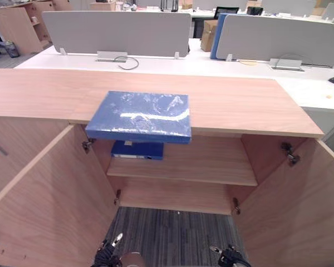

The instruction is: Walk over to the cabinet, pick up the folder, carry it to the office cabinet, place the folder inside the office cabinet, then close the office cabinet door

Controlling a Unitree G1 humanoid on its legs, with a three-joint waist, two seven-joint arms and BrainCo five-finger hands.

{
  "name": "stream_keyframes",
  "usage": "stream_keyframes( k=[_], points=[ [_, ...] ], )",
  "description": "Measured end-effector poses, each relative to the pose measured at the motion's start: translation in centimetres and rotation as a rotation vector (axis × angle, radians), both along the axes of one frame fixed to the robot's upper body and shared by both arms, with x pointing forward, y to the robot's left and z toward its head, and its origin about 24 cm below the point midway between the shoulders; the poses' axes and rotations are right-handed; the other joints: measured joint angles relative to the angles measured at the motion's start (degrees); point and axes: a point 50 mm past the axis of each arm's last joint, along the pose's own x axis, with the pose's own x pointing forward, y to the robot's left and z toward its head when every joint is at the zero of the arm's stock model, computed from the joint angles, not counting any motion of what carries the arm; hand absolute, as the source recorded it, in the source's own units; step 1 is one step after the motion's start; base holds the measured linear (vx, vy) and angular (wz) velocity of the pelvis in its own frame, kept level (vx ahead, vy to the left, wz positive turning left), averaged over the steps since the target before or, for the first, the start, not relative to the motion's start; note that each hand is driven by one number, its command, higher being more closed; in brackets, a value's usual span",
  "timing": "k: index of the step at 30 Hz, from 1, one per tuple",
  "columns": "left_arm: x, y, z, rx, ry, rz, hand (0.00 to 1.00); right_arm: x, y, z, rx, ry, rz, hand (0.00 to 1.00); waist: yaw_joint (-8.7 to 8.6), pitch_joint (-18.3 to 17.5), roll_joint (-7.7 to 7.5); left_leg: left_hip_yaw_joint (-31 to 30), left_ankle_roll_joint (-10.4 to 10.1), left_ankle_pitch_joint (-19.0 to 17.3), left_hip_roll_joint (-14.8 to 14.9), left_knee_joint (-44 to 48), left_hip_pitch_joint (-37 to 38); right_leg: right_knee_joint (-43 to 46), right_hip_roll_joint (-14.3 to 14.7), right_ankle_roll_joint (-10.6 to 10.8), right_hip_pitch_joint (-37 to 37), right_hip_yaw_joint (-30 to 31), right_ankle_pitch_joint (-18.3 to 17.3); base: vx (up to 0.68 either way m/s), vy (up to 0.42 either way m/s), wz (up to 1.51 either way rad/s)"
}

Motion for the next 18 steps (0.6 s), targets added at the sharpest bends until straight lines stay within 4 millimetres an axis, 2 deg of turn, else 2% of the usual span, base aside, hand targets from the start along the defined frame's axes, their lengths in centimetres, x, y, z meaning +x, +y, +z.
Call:
stream_keyframes(
  k=[1, 3, 6, 7, 9, 10, 12, 13, 14, 15, 18],
  points=[
    [0.7, 0.2, 0.8, -0.015, -0.068, 0.007, 0.00, 0.2, 1.0, -0.1, 0.024, -0.004, 0.009, 0.00, 0.39, 0.4, -1.63, 0.5, 0.9, 0.8, -1.9, -2.8, 1.3, -1.8, -1.2, 0.2, 0.6, 0.1, 1.4, 0.27, 0.219, 0.10],
    [2.3, 0.4, 2.7, -0.038, -0.204, 0.013, 0.00, 0.5, 1.8, 0.0, 0.043, -0.012, 0.031, 0.00, 0.41, 0.3, -2.89, 0.8, 1.9, 1.9, -4.1, -6.5, 2.6, -4.4, -2.3, -1.0, 1.2, -0.1, 3.9, 0.28, 0.206, 0.19],
    [4.2, 0.5, 6.4, -0.053, -0.427, -0.005, 0.00, 1.0, 2.8, 0.1, 0.037, -0.024, 0.144, 0.00, 1.30, 0.2, -3.00, 1.3, 3.0, 2.7, -6.6, -10.3, 5.0, -6.0, -4.1, -0.7, 2.6, -0.2, 5.8, 0.19, 0.131, 0.10],
    [4.7, 0.6, 7.3, -0.049, -0.473, -0.010, 0.00, 1.2, 3.1, 0.1, 0.039, -0.029, 0.164, 0.00, 1.43, 0.2, -2.99, 1.3, 3.0, 3.0, -6.9, -11.1, 5.4, -6.4, -4.2, -0.4, 2.9, -0.2, 6.2, 0.16, 0.045, 0.07],
    [5.9, 0.7, 10.5, -0.042, -0.644, -0.008, 0.00, 1.5, 3.7, 0.3, 0.039, -0.039, 0.220, 0.00, 1.62, 0.1, -3.00, 1.1, 3.0, 4.2, -7.4, -13.9, 6.7, -6.6, -4.3, -0.3, 3.0, -0.2, 6.7, 0.09, -0.013, 0.09],
    [6.2, 0.6, 11.2, -0.043, -0.681, -0.011, 0.00, 1.5, 3.7, 0.3, 0.037, -0.041, 0.229, 0.00, 1.62, 0.1, -3.03, 1.0, 2.8, 4.6, -7.5, -14.6, 6.8, -6.6, -4.3, -0.2, 3.0, -0.3, 6.8, 0.04, -0.078, 0.14],
    [7.3, -0.5, 13.9, -0.041, -0.804, -0.058, 0.00, 1.3, 3.7, 0.2, 0.028, -0.034, 0.251, 0.00, 1.66, 0.0, -3.03, 0.0, 2.2, 6.4, -7.6, -17.1, 6.9, -7.0, -4.0, -0.2, 2.8, -0.5, 6.8, 0.02, -0.119, 0.21],
    [7.4, -0.8, 14.5, -0.037, -0.828, -0.064, 0.00, 1.1, 3.6, 0.2, 0.024, -0.029, 0.260, 0.00, 1.79, 0.0, -3.04, -0.3, 2.0, 6.7, -7.6, -17.6, 6.9, -7.1, -3.9, -0.2, 2.8, -0.7, 6.8, -0.01, -0.116, 0.24],
    [7.7, -1.7, 16.2, -0.022, -0.892, -0.089, 0.00, 0.8, 3.3, 0.1, 0.016, -0.020, 0.267, 0.00, 1.83, 0.1, -3.10, -1.2, 1.6, 7.6, -7.6, -19.2, 7.4, -7.2, -3.6, 0.2, 3.0, -2.2, 7.1, -0.01, -0.098, 0.19],
    [7.6, -1.9, 16.9, 0.009, -0.910, -0.096, 0.00, 0.5, 3.3, 0.0, 0.011, -0.013, 0.272, 0.00, 1.82, 0.1, -3.10, -1.6, 1.5, 7.8, -7.6, -19.7, 7.6, -7.2, -3.4, 0.3, 3.1, -2.8, 7.1, -0.02, -0.123, 0.23],
    [7.4, -1.6, 20.6, 0.274, -0.988, -0.101, 0.00, -0.2, 2.5, 0.0, -0.010, 0.002, 0.257, 0.00, 2.03, 0.0, -3.17, -3.8, 1.3, 8.9, -7.9, -21.3, 7.7, -6.7, -3.1, 0.4, 3.4, -4.1, 7.1, -0.01, -0.077, 0.27]
  ],
)
